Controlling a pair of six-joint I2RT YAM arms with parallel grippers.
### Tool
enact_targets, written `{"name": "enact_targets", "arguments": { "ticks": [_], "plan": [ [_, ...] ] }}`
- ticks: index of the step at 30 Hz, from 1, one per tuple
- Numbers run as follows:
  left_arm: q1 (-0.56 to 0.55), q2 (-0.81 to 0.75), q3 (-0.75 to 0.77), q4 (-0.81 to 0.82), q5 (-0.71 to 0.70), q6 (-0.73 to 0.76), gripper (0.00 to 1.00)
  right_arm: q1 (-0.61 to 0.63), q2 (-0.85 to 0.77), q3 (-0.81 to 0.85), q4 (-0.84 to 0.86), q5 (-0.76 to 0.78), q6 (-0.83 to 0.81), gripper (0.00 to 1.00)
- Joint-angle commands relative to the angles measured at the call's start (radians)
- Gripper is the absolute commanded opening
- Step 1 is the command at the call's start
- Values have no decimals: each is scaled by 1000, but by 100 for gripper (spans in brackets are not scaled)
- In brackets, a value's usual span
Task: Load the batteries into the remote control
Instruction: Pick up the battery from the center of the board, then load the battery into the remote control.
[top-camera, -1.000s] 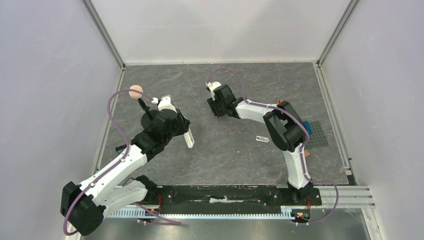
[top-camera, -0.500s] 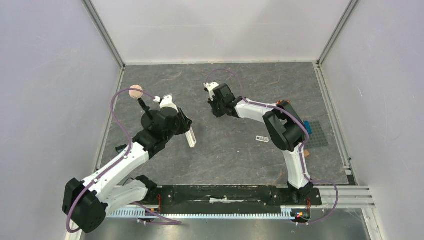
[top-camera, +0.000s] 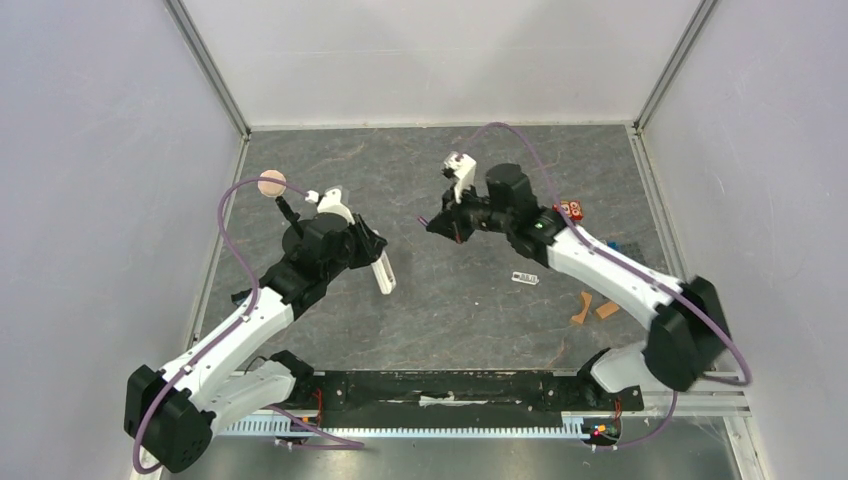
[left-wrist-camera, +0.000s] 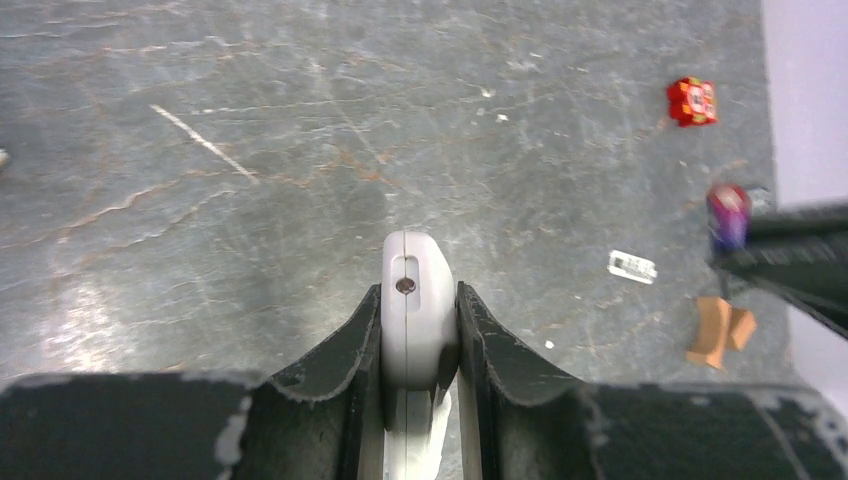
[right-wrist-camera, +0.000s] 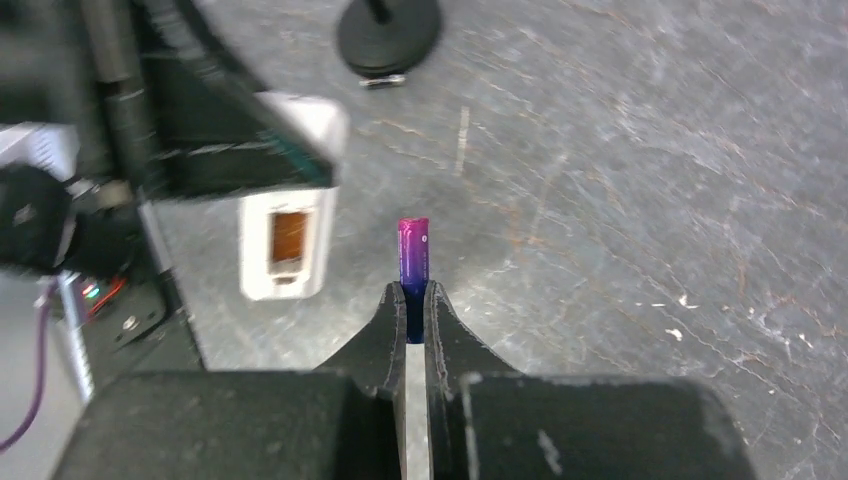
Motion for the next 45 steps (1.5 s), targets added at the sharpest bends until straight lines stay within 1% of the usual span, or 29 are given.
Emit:
{"name": "enact_targets", "arguments": {
  "ticks": [1, 4, 6, 9, 12, 17, 22, 24, 26, 29, 33, 36, 37, 40, 45],
  "plan": [
    [11, -14, 30, 141, 141, 66, 2, 1, -174, -140, 51, -204, -72, 3],
    [13, -17, 30, 219, 281, 125, 2, 1, -304, -236, 54, -243, -119, 3],
    [13, -21, 26, 266, 361, 166, 2, 1, -372, -276, 36, -271, -156, 0],
    [13, -30, 20, 362, 496, 209, 2, 1, -442, -284, -23, -290, -204, 0],
    [13, -25, 4, 462, 613, 211, 2, 1, -477, -273, -71, -278, -210, 0],
    [13, 37, -3, 648, 792, 106, 2, 2, -527, -273, -85, -223, -129, 1],
    [13, 114, -27, 854, 873, -41, 2, 4, -588, -321, -52, -258, -86, 1],
    [9, 133, -26, 882, 876, -63, 2, 8, -607, -332, -47, -262, -83, 1],
    [3, 139, -17, 873, 854, -70, 2, 13, -623, -339, -41, -247, -72, 1],
    [-16, 137, -5, 817, 755, -107, 2, 22, -622, -325, -36, -182, 3, 1],
    [-59, 165, -25, 823, 585, -300, 2, 41, -590, -257, -52, 11, 219, 1],
    [-115, 201, -80, 951, 493, -415, 2, 84, -597, -229, -57, 93, 324, 3],
    [-134, 213, -84, 974, 475, -429, 2, 92, -593, -218, -78, 112, 337, 3],
    [-180, 244, -71, 984, 435, -425, 2, 97, -553, -132, -236, 163, 334, 3],
    [-196, 260, -81, 1014, 397, -416, 2, 98, -518, -22, -446, 276, 348, 3]
  ]
}}
